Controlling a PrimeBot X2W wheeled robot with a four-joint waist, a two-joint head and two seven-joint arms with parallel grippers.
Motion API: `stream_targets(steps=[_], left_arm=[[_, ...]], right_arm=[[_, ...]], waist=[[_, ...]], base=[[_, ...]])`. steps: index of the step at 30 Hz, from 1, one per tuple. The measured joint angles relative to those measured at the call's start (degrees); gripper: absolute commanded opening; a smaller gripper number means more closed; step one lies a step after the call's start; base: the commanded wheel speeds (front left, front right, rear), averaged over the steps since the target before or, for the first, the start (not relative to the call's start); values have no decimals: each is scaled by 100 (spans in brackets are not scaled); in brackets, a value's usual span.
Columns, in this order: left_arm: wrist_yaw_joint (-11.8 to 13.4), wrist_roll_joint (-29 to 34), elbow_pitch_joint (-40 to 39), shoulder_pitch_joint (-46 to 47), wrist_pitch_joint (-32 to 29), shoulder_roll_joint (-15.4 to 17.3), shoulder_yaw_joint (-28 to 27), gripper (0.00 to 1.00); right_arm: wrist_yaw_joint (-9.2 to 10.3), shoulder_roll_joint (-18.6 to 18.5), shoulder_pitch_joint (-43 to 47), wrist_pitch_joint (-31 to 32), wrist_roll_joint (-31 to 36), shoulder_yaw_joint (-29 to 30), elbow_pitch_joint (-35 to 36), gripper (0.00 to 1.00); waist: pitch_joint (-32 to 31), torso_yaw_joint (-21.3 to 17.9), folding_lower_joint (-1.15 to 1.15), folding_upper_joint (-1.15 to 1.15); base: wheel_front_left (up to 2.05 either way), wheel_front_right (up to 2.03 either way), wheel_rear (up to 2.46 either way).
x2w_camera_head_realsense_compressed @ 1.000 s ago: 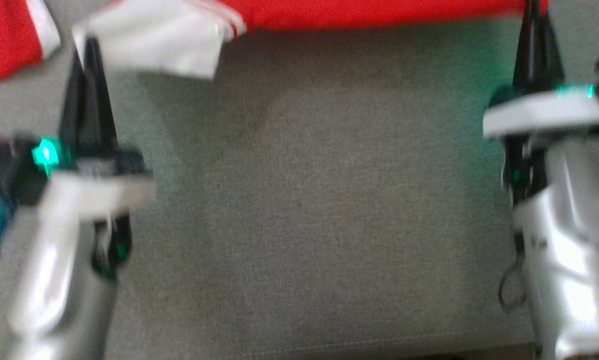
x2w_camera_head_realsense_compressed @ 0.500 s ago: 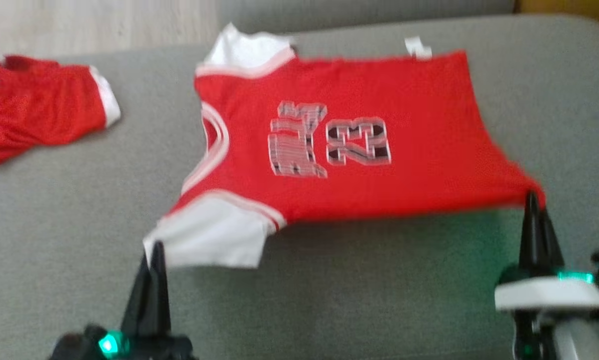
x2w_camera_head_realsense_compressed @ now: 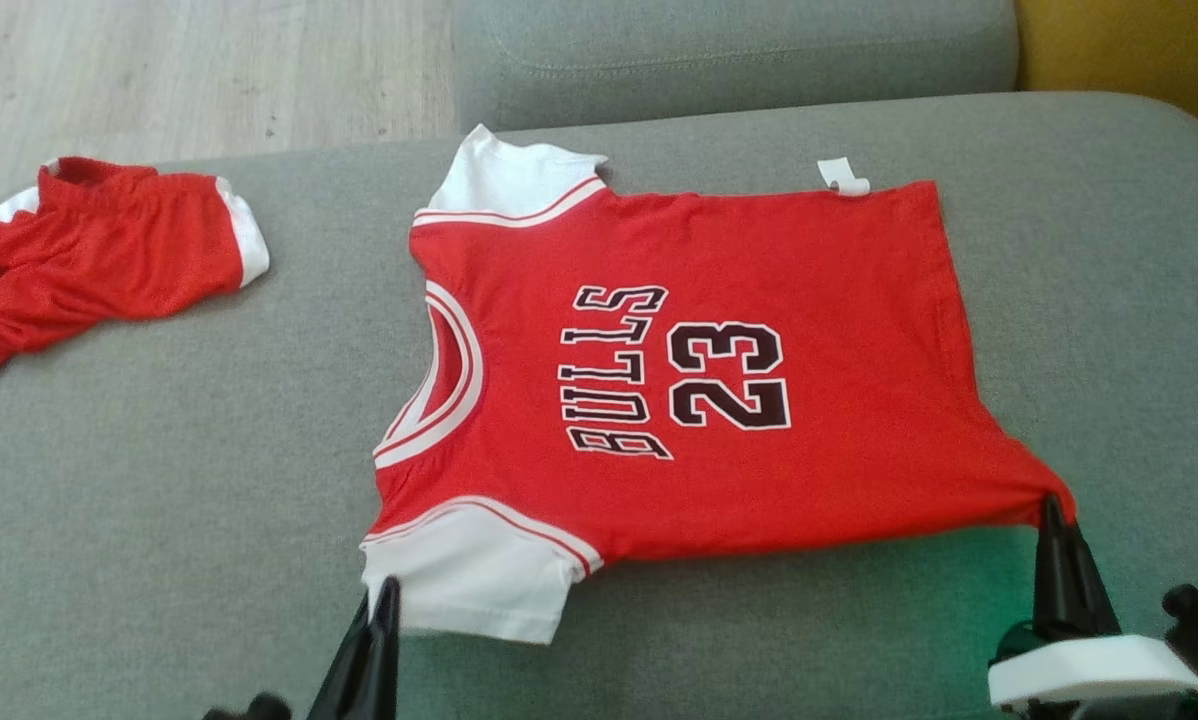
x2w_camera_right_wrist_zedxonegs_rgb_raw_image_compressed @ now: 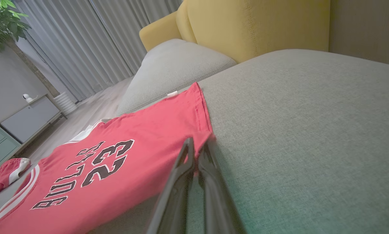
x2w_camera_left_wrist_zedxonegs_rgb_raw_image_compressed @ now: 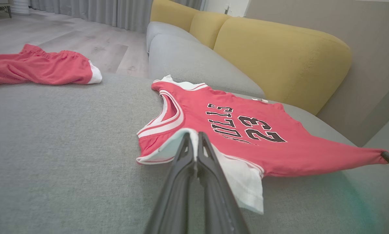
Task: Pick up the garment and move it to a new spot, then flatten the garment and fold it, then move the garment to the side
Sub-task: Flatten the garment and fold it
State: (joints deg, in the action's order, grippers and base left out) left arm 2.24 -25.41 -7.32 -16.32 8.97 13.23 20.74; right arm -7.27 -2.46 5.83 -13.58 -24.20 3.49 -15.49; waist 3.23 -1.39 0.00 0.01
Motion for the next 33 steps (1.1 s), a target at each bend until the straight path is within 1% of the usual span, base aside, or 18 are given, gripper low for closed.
stream_targets(steps=[6,13,21,28,33], left_arm=[[-83,3,414,567,-13,-125,124,0],[-145,77,920,1444,25,-172,122,0],[-223,183,1584,2828,108,-290,-46,0],[-233,277,2093,3412,269,-297,-79,0],[-271,278,2440,3944,386,-325,-215,0]], right_arm=[[0,0,-353,0,-21,-49,-333,0],[0,-1,-949,0,-264,-120,-755,0],[0,-4,-1963,205,-212,3,-1444,0],[0,-9,-2547,207,-143,24,-1893,0],[0,-14,-2955,148,-142,-153,-2238,0]], waist=[[130,-27,1,0],[382,-83,1,0],[727,-168,2,0],[1052,-243,1,0],[1269,-316,1,0]], base=[[0,0,0],[0,0,0],[0,0,0],[0,0,0],[0,0,0]])
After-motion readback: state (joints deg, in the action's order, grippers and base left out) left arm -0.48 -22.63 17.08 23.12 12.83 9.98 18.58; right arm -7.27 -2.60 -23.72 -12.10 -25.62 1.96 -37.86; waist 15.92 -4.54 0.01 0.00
